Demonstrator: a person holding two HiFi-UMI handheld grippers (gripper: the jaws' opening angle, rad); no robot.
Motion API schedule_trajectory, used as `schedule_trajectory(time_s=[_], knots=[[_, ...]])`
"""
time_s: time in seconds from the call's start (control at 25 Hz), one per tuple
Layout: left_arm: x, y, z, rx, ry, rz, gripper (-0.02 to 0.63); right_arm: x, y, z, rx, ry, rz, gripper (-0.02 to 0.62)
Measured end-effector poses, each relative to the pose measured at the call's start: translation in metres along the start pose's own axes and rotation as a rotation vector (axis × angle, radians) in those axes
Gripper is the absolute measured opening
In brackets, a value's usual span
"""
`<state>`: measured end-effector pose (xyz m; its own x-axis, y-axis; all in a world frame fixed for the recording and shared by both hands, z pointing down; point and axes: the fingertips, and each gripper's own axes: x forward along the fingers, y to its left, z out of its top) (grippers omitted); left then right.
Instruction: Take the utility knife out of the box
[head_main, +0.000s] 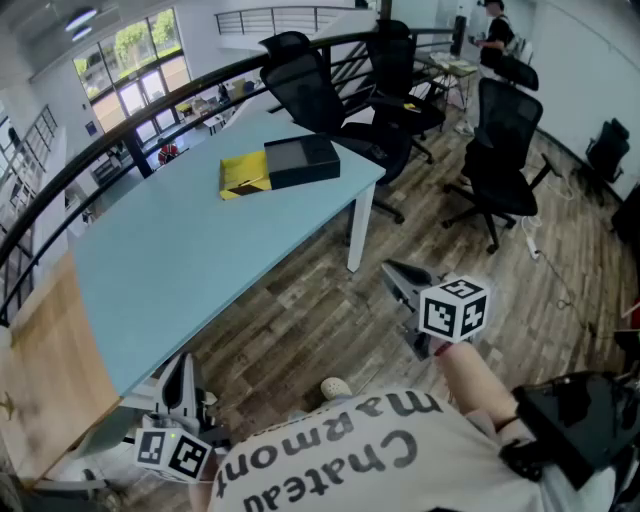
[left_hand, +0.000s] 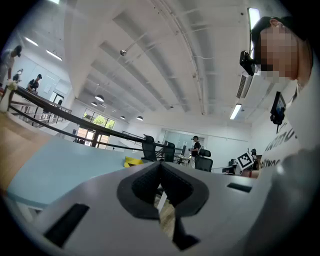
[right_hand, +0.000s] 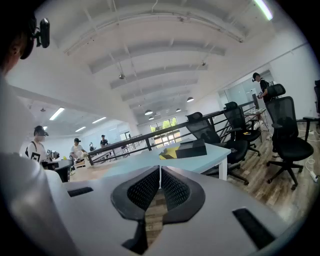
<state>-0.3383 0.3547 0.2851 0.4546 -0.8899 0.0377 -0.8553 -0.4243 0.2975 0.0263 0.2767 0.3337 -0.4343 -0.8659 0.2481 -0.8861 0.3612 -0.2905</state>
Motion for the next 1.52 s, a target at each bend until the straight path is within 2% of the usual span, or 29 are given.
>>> schedule_trajectory(time_s=[0.44,0.6,0.88,1.2,1.36,1.52], knots=[[0.011,0.019,-0.012,-0.02,0.047,0.032,0.003,0.022,-0.005,-0.011,0.003,0.063,0.002,0.037],[0.035,0.026,-0.012,-0.018,0.058,0.043,0.003,0.046,-0.014,-0.003,0.011,0.079,0.017,0.038],[0.089,0.038,-0.01,-0.027,0.079,0.082,0.003,0.102,-0.045,0.002,-0.065,0.201,-0.026,0.038],[0.136,0.043,-0.017,-0.019,0.121,0.101,0.003,0.163,-0.059,0.021,-0.066,0.192,0.101,0.038],[0.159,0.05,-0.025,-0.035,0.128,0.12,0.003,0.185,-0.077,0.016,-0.024,0.188,0.11,0.038],[0.172,0.055,-0.03,-0.048,0.183,0.134,0.003,0.199,-0.089,0.008,0.053,0.21,0.112,0.038]])
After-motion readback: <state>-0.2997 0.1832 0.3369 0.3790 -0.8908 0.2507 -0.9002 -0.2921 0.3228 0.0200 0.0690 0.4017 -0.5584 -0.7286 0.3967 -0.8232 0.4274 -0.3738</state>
